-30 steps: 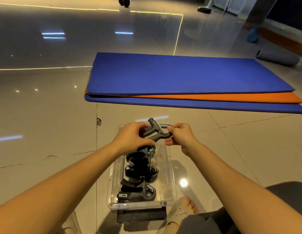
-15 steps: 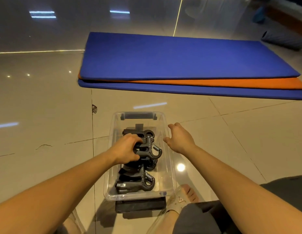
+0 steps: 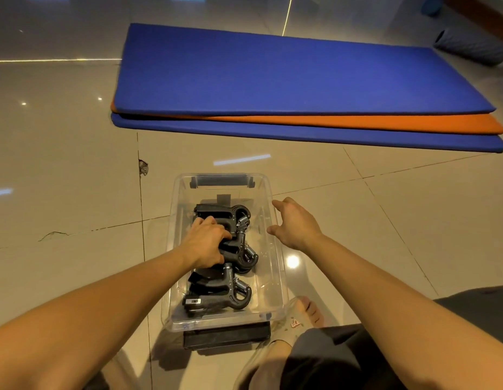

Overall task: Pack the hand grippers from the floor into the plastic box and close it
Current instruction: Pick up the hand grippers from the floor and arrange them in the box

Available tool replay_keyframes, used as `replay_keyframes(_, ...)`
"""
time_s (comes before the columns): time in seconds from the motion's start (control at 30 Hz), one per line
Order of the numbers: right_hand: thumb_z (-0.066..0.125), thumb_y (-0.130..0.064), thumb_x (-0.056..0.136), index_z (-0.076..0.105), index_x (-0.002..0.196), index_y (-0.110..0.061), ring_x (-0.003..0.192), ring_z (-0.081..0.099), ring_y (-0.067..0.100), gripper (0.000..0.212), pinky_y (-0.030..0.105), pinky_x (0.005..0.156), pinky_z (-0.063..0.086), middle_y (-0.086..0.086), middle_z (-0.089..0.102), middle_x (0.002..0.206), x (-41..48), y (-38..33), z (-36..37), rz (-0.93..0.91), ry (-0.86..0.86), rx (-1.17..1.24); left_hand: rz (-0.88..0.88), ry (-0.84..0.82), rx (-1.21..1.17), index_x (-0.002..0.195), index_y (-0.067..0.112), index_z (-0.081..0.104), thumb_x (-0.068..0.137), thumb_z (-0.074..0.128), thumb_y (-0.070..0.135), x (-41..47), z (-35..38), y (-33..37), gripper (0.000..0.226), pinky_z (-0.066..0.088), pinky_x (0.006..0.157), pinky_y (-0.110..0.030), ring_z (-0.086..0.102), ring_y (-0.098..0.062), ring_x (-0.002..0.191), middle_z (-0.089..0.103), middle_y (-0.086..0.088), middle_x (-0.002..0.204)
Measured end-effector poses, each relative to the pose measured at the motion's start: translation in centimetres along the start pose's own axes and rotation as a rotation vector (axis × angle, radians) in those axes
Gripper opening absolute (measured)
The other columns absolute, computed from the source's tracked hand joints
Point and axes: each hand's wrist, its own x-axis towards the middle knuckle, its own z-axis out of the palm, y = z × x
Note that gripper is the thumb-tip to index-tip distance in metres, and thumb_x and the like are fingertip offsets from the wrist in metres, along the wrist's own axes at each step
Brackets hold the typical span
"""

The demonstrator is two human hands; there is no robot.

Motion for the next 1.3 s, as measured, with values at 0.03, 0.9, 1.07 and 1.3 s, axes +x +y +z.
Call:
replay_keyframes(0.03,0.073,-0.039,0.088,0.049,0.144,-0.019,0.114,0.058,0.028,0.063,0.039,0.087,0.052,0.004,0.053,0.128,0.0,0.1,0.0,0.007,-0.002,0.004,-0.009,-0.001,0.009,0.132,0.034,0.061,0.078,0.073,0.045,0.0,0.1,0.0,0.056,0.031,0.098,-0.036,0.040,-0.015,0.110,0.063,0.012,0.118)
replay_keyframes(0.9,0.070,-0.050,0.090,0.033,0.155,-0.032,0.129,0.053,0.024,0.077,0.042,0.098,0.050,0.002,0.053,0.139,-0.4,0.9,0.1,0.076,-0.033,0.059,-0.172,-0.020,-0.169,0.130,0.025,0.058,0.065,0.092,0.038,0.4,0.3,-0.1,0.074,0.043,0.103,-0.038,0.047,-0.020,0.120,0.060,0.004,0.126)
replay_keyframes(1.07,0.068,-0.051,0.091,0.033,0.156,-0.031,0.126,0.054,0.026,0.077,0.039,0.095,0.050,0.004,0.051,0.140,-1.2,-0.5,-0.6,0.067,-0.004,0.021,-0.140,0.019,-0.332,0.136,0.022,0.053,0.068,0.091,0.031,-1.4,-2.1,0.9,0.078,0.044,0.105,-0.040,0.047,-0.021,0.125,0.055,0.002,0.130)
replay_keyframes(1.3,0.069,-0.050,0.090,0.043,0.151,-0.030,0.118,0.059,0.024,0.069,0.039,0.089,0.052,-0.001,0.053,0.137,-3.4,-5.9,-3.1,-0.078,0.162,0.032,-0.200,0.268,-0.586,0.120,0.022,0.065,0.075,0.085,0.025,-6.8,-8.6,1.0,0.050,0.051,0.093,-0.032,0.059,-0.015,0.112,0.062,0.004,0.124)
